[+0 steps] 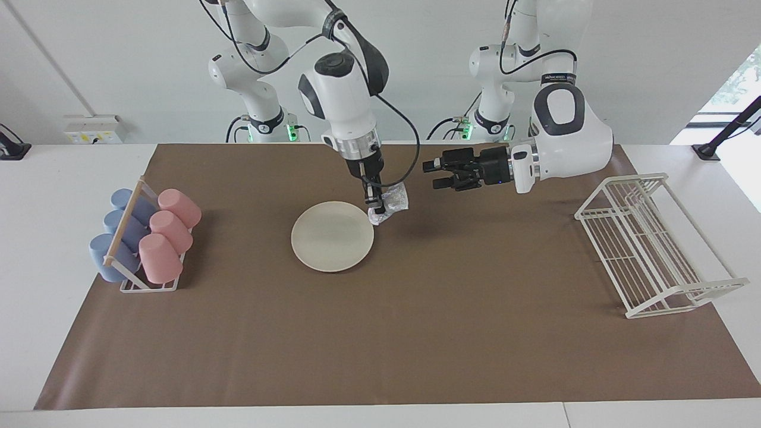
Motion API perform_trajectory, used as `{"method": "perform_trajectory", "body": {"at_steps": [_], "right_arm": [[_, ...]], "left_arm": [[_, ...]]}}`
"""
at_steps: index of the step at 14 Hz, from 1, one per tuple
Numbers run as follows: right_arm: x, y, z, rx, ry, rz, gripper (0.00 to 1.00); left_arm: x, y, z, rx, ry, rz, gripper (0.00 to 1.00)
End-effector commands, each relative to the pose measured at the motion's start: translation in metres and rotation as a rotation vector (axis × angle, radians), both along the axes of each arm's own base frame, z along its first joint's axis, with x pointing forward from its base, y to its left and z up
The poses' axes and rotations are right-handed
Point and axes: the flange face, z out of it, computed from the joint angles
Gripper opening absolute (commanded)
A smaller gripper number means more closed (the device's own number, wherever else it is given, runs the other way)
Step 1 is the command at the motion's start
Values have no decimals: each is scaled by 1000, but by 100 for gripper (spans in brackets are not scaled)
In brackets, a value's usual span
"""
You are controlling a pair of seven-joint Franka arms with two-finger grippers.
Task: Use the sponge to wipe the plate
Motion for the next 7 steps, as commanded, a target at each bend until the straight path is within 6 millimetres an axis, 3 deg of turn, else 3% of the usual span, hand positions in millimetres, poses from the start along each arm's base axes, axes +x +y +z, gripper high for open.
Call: {"method": "perform_trajectory", "body": {"at_steps": [1,3,7], "right_arm": [[-3,-17,-29,-32,28,48,0],[-6,-12,-52,-52,64,61,0],[-8,-11,-62,-55,84,60,0]], "left_arm": [[3,27,9,149,-48,-29,100],[4,41,16,256,-91,-63,100],[5,83,36,468,-161,-106,100]]}}
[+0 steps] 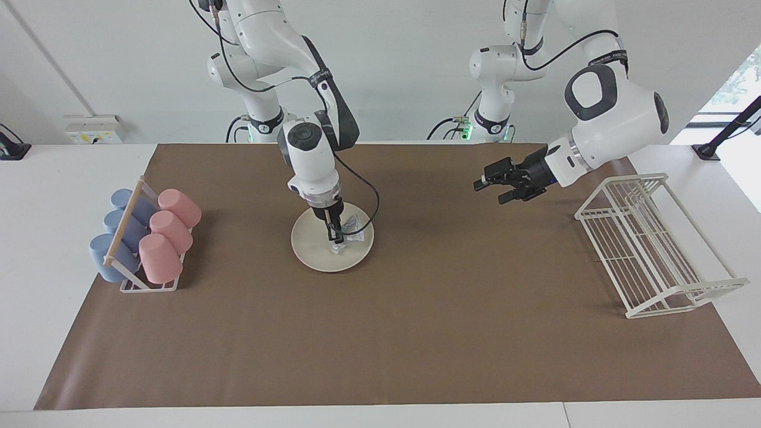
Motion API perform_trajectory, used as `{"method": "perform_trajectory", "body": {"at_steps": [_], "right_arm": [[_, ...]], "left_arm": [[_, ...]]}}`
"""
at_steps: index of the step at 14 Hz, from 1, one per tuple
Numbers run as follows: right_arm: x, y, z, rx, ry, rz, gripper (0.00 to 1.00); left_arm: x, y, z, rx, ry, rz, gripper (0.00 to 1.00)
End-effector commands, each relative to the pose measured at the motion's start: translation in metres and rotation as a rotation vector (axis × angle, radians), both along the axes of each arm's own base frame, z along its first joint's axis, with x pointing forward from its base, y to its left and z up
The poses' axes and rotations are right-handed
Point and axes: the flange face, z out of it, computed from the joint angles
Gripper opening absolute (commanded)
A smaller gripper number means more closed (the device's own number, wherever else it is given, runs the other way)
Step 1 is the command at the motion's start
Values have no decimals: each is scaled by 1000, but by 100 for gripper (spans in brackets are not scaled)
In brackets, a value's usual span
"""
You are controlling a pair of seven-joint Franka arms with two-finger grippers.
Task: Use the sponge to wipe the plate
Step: 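Rub the scrubber over the plate with the right gripper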
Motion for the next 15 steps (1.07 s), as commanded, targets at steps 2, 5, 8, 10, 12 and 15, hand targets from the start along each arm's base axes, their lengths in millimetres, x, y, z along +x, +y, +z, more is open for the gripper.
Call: {"method": "perform_trajectory", "body": {"at_steps": [2,5,8,10,12,15], "right_arm": [[-2,3,-7,16,9,-1,0],[-5,-9,-17,0,13,70,0],[2,-37,-21,-16,24,153,0],[9,-73,-26,-29,48,227,0],[13,-95,-28,-33,63,271,0],[12,-90,-27,-31,60,265,0]], "left_arm": [[-3,28,24,192,-32,-52,100],[-3,53,29,332,-50,-70,100],[-4,65,32,379,-61,-67,100],[-3,73,33,380,-61,-51,100],[-3,74,33,381,-60,-47,100],[-4,76,35,385,-50,-7,100]]}}
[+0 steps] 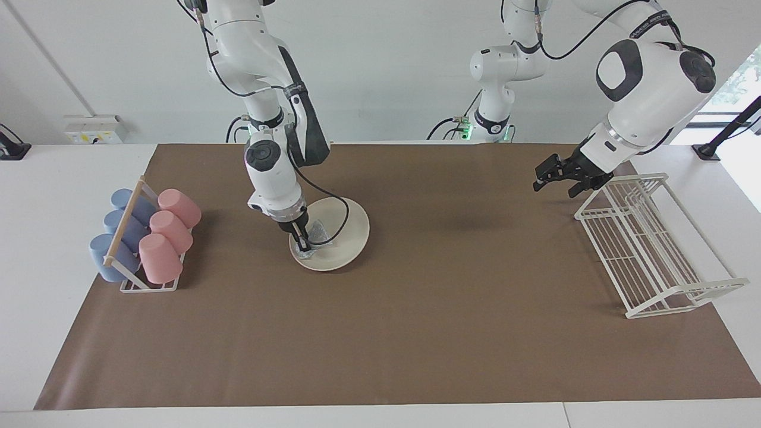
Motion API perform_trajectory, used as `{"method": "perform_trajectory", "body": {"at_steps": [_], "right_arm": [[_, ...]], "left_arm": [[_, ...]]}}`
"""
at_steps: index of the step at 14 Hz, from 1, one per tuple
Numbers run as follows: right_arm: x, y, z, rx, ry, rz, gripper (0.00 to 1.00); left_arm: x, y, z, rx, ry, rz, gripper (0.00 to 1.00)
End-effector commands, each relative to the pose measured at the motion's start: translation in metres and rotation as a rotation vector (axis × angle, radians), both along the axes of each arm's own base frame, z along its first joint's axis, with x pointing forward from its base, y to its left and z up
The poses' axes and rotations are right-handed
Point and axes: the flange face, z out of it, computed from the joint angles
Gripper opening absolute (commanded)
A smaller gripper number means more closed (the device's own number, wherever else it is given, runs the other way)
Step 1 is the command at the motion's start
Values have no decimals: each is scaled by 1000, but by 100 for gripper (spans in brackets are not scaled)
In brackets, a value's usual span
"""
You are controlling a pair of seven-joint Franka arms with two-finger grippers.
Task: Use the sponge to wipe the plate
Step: 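Rub the scrubber over the plate with the right gripper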
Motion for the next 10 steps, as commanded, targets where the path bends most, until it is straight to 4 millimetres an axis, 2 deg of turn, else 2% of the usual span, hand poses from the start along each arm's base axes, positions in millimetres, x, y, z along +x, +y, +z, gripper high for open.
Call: {"method": "perform_trajectory", "body": {"at_steps": [1,5,8,10], "right_arm": [[-10,3,-12,6,21,-7,0],[-17,38,-14,40,6,-60,0],[-34,89,-23,119,2,-120,0],[-35,97,-24,145,-8,-145,0]], "left_arm": [[-3,3,10,27,-2,54,100],[-4,-2,9,27,-2,50,100],[-5,-3,10,27,-2,43,100],[-5,-3,11,27,-5,39,100]]}}
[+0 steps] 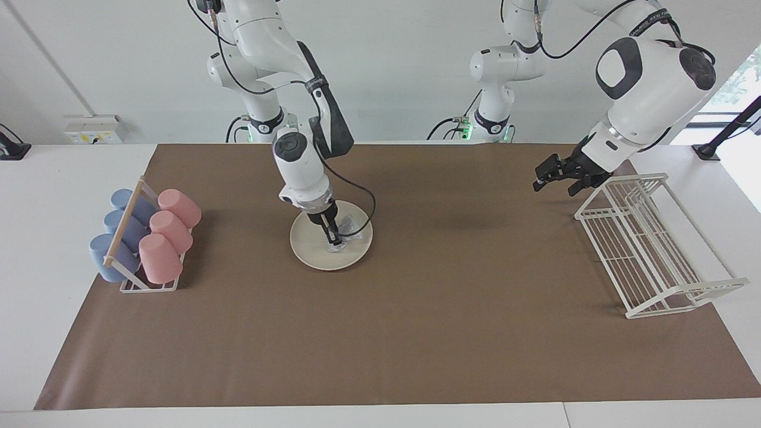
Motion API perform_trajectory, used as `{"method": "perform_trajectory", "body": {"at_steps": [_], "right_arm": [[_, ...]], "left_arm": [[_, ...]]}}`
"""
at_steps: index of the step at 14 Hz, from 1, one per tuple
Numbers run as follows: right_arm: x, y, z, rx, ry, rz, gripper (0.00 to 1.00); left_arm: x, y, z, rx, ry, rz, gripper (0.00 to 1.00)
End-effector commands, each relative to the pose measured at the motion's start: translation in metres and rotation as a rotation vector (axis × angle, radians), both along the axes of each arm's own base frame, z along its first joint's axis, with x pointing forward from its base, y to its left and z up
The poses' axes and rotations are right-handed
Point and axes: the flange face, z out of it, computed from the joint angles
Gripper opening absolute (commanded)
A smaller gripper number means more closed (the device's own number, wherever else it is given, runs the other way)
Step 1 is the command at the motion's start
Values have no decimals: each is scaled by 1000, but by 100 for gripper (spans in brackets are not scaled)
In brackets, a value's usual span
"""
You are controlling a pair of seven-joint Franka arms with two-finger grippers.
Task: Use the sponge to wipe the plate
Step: 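Rub the scrubber over the plate with the right gripper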
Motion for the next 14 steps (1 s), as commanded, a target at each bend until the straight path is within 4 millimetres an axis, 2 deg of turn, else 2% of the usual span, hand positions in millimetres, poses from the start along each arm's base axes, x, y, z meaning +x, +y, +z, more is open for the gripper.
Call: {"method": "perform_trajectory", "body": {"at_steps": [1,3,5,9,10,13,14], "right_arm": [[-6,3,-22,14,20,-43,0],[-6,2,-23,11,21,-36,0],[-1,-11,-24,4,15,18,0],[18,-74,-26,-8,39,120,0],[19,-82,-27,-10,37,143,0],[24,-96,-28,-18,28,172,0],[22,-94,-28,-18,29,172,0]], "left_arm": [[-4,0,7,23,-7,1,100],[-4,-1,7,23,-7,-1,100],[-5,-4,7,23,-6,-2,100],[-6,-5,6,24,-2,-4,100],[-6,-4,5,24,0,-3,100],[-6,-4,5,24,1,0,100],[-6,-4,5,24,-1,0,100]]}}
